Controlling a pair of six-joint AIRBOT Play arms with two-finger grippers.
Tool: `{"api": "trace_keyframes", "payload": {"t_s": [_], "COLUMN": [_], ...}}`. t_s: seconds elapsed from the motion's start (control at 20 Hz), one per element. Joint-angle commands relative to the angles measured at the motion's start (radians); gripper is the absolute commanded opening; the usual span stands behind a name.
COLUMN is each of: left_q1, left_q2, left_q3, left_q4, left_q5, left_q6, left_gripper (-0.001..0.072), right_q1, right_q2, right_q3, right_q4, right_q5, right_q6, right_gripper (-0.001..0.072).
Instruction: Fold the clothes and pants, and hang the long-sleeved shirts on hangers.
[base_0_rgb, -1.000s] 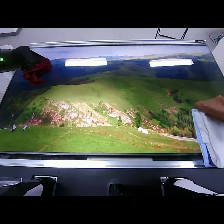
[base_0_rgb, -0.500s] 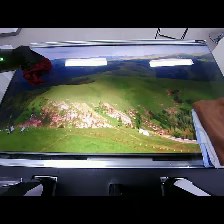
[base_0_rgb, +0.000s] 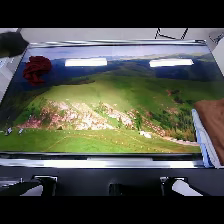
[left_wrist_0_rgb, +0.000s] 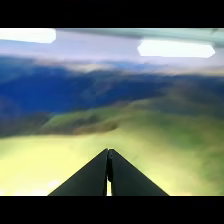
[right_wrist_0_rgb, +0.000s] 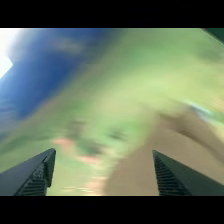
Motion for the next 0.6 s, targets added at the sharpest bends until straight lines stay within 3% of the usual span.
{"api": "trace_keyframes", "payload": {"t_s": [0.0,0.05,0.15,0.25,0.4,0.55], "left_q1": [-0.027,-0.033,-0.047,-0.087,-0.152,-0.156], "left_q2": [-0.103,-0.137,-0.19,-0.171,-0.111,-0.134], "left_q3": [0.026,0.024,-0.018,-0.116,-0.286,-0.318], "left_q4": [0.212,0.197,0.153,0.139,0.197,0.199], "left_q5": [-0.329,-0.423,-0.553,-0.473,-0.277,-0.272], "left_q6": [-0.082,-0.117,-0.098,-0.094,-0.111,-0.098], "left_gripper": [0.0309,0.0677,0.0703,0.0702,0.0701,0.0702], "right_q1": [0.348,0.408,0.489,0.526,0.531,0.529], "right_q2": [-0.074,-0.123,-0.225,-0.291,-0.302,-0.301], "right_q3": [0.035,0.035,0.035,0.035,0.036,0.036], "right_q4": [-0.072,-0.067,-0.062,-0.066,-0.082,-0.093], "right_q5": [0.052,0.135,0.309,0.395,0.387,0.383], "right_q6": [0.082,0.094,0.094,0.095,0.097,0.093], "right_gripper": [0.0682,0.0683,0.0684,0.0684,0.0687,0.0684]}}
